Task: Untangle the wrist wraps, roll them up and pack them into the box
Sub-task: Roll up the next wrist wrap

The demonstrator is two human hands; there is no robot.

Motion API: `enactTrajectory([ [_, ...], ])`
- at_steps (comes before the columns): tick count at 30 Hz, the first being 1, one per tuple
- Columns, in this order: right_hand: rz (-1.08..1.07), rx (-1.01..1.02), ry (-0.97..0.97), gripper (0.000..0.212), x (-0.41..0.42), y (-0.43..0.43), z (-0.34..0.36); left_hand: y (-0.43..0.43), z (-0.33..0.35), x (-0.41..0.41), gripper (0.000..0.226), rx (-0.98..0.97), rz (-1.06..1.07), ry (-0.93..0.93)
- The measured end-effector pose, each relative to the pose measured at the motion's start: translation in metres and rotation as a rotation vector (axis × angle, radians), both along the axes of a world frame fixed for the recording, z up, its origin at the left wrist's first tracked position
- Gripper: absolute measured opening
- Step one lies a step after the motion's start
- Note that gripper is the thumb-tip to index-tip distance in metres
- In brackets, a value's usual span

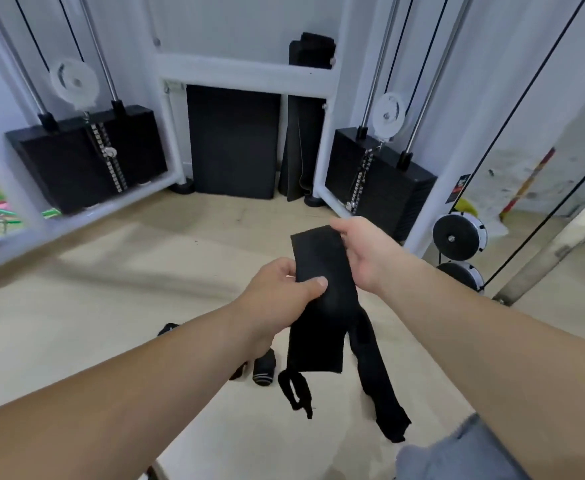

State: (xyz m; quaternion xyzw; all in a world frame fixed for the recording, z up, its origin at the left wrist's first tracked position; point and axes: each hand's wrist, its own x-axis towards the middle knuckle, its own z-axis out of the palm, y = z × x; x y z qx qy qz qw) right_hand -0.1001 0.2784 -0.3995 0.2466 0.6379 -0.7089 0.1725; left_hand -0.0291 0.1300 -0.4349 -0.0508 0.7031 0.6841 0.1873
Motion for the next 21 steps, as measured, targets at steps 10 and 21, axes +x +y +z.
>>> enactTrajectory([
  [10, 0.353, 0.117, 0.12, 0.034, 0.049, 0.001, 0.022, -0.03, 0.038, 0.002, 0.029, 0.271, 0.033, 0.001],
  [21, 0.644, 0.384, 0.213, 0.024, 0.034, -0.015, 0.013, -0.04, 0.026, -0.009, 0.035, 0.356, 0.141, -0.042],
])
